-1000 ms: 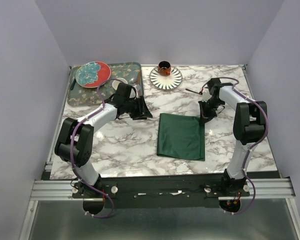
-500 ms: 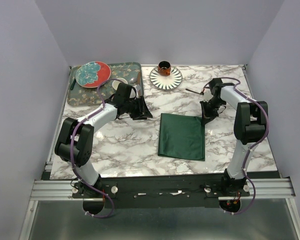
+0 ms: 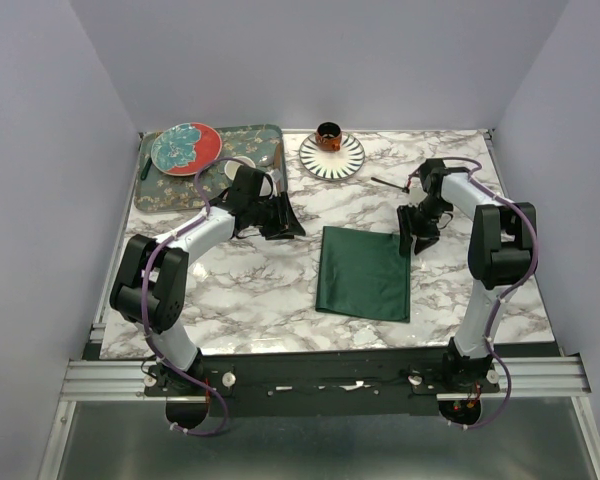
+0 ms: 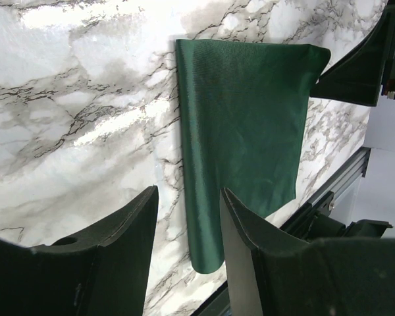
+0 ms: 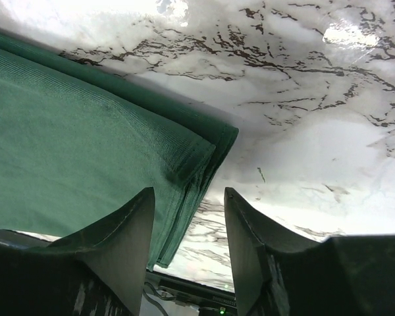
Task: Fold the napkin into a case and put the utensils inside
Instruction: Fold the rectangle-folded napkin at the center of the board, then smooth out the square-folded napkin at the center of the board.
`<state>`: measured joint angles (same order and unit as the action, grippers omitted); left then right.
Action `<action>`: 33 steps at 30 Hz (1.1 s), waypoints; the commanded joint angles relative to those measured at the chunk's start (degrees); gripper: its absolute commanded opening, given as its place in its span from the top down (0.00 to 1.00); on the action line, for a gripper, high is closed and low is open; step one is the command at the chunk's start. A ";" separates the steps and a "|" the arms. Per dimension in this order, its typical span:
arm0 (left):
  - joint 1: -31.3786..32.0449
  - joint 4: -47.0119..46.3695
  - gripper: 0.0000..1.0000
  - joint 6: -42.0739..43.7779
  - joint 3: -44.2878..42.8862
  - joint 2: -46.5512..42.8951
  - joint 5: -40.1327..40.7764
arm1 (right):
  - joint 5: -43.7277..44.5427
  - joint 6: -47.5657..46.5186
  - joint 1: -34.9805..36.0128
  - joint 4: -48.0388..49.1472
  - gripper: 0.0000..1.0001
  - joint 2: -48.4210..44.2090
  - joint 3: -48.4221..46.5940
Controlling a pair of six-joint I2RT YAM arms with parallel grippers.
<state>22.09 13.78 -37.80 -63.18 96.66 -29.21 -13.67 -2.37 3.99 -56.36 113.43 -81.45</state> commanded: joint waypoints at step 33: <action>-6.18 4.59 0.47 21.97 -3.62 -0.25 -6.64 | -11.20 2.81 0.32 0.73 0.82 8.75 -7.76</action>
<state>16.08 16.10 -24.36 -64.84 96.66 -31.79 -24.34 1.87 4.05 -55.94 122.39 -89.30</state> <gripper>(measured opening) 0.519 0.162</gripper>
